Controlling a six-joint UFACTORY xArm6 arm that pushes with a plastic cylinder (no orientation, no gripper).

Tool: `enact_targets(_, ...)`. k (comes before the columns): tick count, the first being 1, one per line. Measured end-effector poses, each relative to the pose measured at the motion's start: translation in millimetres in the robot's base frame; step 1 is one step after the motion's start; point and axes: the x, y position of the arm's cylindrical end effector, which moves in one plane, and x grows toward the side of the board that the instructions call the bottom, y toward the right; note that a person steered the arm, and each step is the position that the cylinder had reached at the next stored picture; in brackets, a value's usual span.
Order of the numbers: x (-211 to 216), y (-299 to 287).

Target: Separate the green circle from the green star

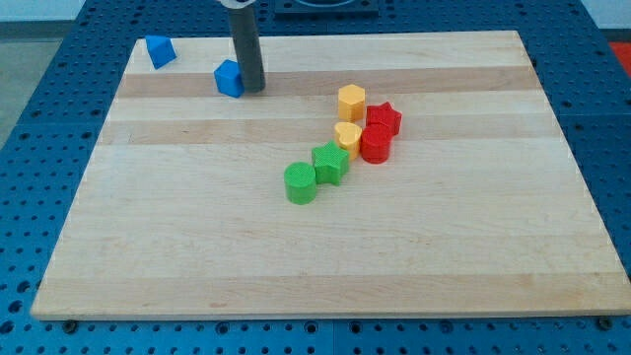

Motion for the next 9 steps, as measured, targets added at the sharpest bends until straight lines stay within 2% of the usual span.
enact_targets(2, 1.0, -13.7)
enact_targets(3, 26.4, -5.9)
enact_targets(5, 114.4, 2.5)
enact_targets(7, 183.8, 58.2)
enact_targets(9, 197.2, 108.5)
